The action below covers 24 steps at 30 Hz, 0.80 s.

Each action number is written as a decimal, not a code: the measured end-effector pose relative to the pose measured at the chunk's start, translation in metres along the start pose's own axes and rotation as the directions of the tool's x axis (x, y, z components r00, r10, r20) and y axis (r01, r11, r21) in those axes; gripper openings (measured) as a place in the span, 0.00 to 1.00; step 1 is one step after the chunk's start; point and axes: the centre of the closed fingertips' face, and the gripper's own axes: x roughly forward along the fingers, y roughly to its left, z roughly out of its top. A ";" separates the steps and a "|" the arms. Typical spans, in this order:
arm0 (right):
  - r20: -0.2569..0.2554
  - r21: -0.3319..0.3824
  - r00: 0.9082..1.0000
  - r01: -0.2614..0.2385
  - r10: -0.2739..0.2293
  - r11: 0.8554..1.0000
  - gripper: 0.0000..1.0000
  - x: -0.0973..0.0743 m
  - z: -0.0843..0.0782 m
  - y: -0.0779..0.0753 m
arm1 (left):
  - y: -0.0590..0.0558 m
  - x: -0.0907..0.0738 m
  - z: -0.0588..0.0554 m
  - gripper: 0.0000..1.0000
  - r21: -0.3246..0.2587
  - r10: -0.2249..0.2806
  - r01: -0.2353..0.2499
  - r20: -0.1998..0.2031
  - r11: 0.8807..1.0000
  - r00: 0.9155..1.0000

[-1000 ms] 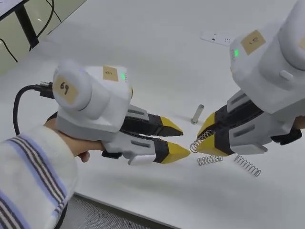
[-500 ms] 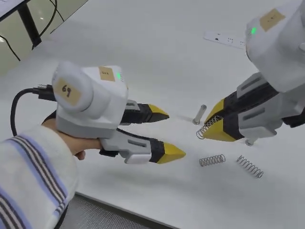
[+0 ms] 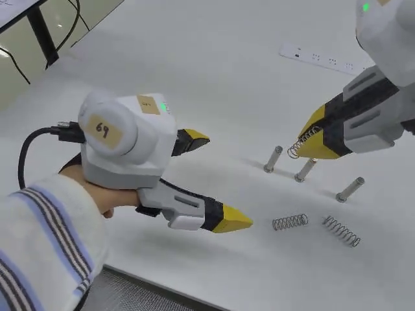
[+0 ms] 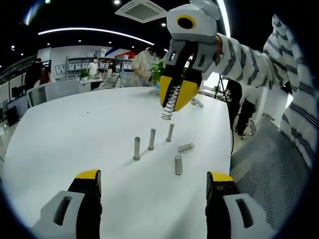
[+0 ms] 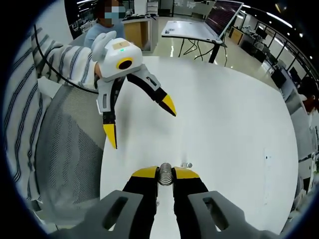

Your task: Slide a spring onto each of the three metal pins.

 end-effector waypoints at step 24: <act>-0.089 -0.075 0.995 -0.041 0.034 0.996 0.08 0.034 -0.002 -0.036 | 0.021 0.000 0.002 0.98 -0.024 0.067 -0.067 0.003 0.997 0.998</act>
